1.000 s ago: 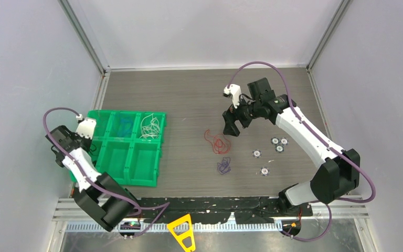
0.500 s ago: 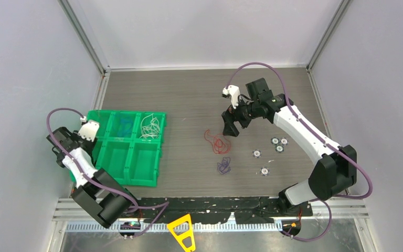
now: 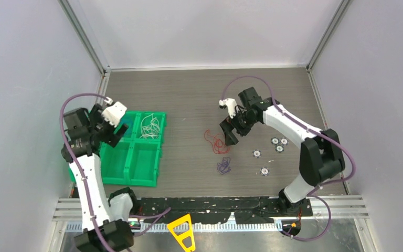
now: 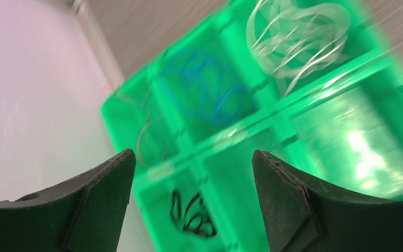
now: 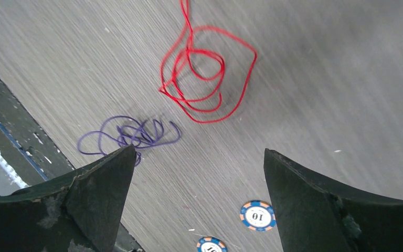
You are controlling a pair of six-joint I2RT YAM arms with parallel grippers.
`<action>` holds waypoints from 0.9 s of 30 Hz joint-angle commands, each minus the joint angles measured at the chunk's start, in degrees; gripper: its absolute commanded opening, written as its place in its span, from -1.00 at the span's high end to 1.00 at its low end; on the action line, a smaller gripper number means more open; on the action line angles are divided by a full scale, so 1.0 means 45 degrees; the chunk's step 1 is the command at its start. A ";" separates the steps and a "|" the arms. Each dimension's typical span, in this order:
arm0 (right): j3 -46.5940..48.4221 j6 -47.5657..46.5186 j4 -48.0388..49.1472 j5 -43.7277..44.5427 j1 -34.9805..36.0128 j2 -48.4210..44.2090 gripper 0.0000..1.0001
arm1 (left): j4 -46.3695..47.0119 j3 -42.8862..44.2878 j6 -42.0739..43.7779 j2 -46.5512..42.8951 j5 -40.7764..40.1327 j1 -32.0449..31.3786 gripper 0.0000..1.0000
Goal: Untangle the cables
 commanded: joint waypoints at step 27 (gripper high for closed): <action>0.1981 0.1384 0.2274 -0.2517 0.0296 0.2489 0.89 | 0.3354 0.0313 -0.8883 0.1219 0.2474 -1.0516 -0.53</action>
